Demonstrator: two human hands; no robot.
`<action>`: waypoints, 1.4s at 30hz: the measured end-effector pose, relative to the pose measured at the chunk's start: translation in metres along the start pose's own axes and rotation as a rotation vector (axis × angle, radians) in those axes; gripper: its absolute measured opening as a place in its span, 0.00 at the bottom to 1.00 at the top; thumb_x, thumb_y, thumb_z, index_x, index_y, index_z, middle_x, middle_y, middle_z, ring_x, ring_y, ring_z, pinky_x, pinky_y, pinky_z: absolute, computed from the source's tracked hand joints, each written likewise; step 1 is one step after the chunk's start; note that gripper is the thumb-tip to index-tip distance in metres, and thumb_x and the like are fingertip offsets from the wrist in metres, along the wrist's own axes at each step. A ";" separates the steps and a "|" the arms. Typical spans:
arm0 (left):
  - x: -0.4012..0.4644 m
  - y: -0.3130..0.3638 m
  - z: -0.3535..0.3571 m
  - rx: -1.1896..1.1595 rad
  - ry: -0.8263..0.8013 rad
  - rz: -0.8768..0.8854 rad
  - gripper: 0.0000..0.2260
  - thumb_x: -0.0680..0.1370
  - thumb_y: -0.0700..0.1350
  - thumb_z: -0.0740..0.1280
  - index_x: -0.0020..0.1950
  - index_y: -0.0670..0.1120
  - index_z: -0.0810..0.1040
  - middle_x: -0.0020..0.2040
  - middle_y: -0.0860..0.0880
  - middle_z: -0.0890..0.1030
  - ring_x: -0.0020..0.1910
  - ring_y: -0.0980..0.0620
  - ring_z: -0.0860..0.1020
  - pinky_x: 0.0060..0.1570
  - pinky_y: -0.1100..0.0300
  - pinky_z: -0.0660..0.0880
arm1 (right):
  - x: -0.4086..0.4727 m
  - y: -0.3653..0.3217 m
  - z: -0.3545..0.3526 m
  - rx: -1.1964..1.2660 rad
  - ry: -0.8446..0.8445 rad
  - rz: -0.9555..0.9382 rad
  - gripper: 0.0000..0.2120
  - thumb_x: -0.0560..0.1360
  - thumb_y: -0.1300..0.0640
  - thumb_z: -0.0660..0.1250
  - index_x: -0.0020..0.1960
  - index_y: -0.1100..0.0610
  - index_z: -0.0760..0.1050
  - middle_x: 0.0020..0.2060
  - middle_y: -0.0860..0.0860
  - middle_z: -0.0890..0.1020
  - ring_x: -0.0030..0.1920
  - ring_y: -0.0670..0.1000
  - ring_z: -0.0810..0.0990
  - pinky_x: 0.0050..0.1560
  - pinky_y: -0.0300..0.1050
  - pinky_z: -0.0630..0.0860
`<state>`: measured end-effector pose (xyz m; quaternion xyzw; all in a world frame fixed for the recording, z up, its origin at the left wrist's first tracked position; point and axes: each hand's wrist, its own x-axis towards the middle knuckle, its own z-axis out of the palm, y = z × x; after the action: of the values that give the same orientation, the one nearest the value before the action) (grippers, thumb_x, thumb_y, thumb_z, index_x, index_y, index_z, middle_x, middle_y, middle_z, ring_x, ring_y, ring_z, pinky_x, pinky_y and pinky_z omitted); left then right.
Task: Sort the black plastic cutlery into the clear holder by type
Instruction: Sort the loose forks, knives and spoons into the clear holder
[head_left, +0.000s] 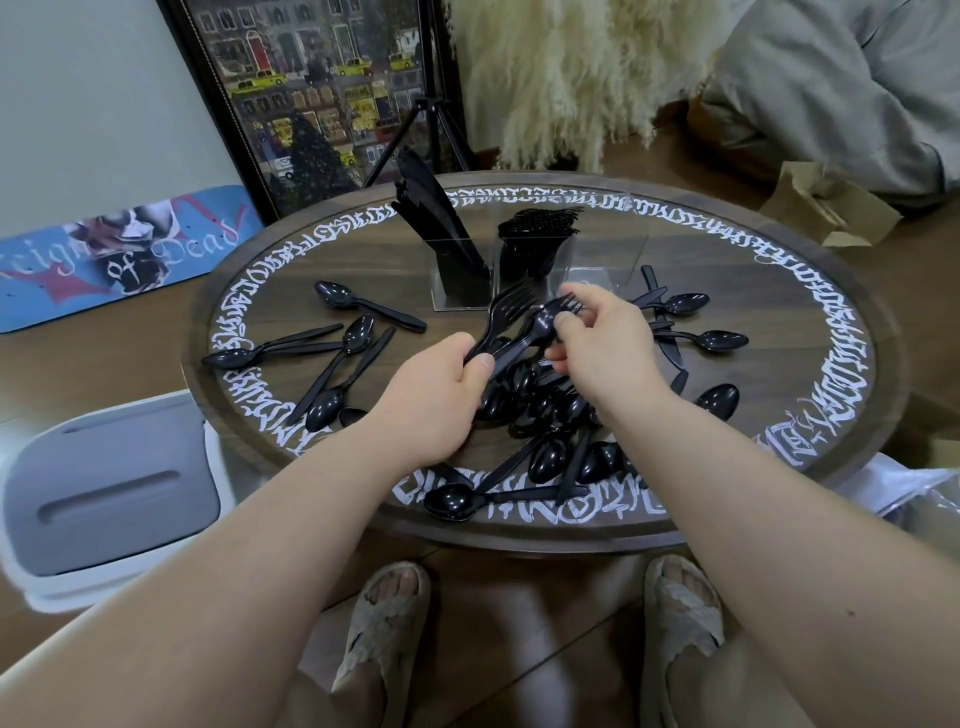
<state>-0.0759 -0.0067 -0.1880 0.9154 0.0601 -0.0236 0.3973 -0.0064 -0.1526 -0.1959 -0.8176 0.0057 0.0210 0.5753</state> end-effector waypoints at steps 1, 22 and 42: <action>0.000 0.000 0.000 0.008 0.001 0.008 0.13 0.82 0.47 0.55 0.42 0.41 0.66 0.33 0.46 0.71 0.31 0.49 0.67 0.35 0.55 0.65 | 0.001 0.001 -0.001 -0.027 0.016 -0.014 0.16 0.80 0.61 0.58 0.66 0.53 0.74 0.36 0.47 0.79 0.37 0.49 0.81 0.51 0.54 0.80; -0.002 0.000 -0.010 -0.268 -0.184 -0.182 0.11 0.83 0.45 0.53 0.47 0.48 0.74 0.35 0.44 0.80 0.26 0.52 0.73 0.30 0.60 0.70 | -0.002 -0.001 -0.011 0.226 -0.177 0.044 0.13 0.76 0.67 0.64 0.40 0.53 0.80 0.33 0.49 0.81 0.35 0.46 0.79 0.40 0.39 0.79; -0.003 -0.002 -0.022 -0.219 -0.213 -0.074 0.16 0.83 0.45 0.55 0.45 0.40 0.78 0.32 0.48 0.76 0.32 0.50 0.74 0.34 0.60 0.71 | 0.001 -0.005 -0.023 0.332 -0.361 0.127 0.07 0.74 0.69 0.67 0.42 0.59 0.75 0.33 0.52 0.76 0.30 0.45 0.77 0.37 0.39 0.79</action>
<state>-0.0797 0.0105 -0.1743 0.8561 0.0536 -0.1283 0.4978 -0.0046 -0.1725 -0.1837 -0.6930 -0.0422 0.2015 0.6910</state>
